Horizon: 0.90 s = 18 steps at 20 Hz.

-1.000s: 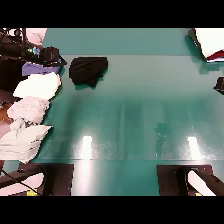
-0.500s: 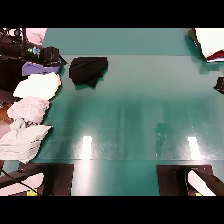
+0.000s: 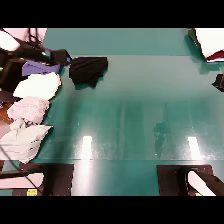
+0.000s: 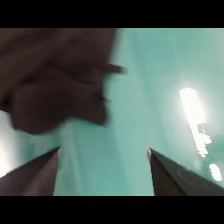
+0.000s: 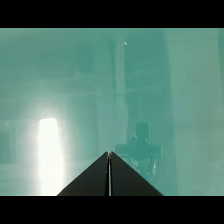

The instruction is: Fold the shirts.

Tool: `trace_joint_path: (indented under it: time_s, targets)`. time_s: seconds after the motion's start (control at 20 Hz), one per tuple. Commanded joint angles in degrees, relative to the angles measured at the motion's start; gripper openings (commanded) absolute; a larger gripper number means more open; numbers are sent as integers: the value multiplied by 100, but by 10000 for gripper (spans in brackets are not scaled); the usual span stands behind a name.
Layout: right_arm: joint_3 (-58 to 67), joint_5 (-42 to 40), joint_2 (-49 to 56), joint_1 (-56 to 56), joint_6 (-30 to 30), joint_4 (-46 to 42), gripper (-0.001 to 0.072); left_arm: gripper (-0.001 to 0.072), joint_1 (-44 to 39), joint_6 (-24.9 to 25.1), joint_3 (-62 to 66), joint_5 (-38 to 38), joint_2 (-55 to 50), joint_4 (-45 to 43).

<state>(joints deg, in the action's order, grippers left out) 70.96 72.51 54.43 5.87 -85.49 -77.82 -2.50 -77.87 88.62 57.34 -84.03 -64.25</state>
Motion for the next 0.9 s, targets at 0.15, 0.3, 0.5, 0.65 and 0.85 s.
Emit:
trace_joint_path:
  time_s: [0.15,0.3,0.5,0.65,0.85]
  targets:
    - [0,-57,13,-516,2,13,22,643,4,28,-87,-1215,-1823,-247]
    - [0,-120,13,-695,2,11,22,641,4,28,-87,-1447,-2072,-240]
    - [0,-210,11,-693,0,17,22,85,4,33,448,-1123,-2065,-240]
    - [96,-361,7,-693,2,15,21,25,-4,42,1574,-157,-1965,-11]
    - [1014,-728,7,-693,2,11,21,25,-107,833,3139,621,-1043,1464]
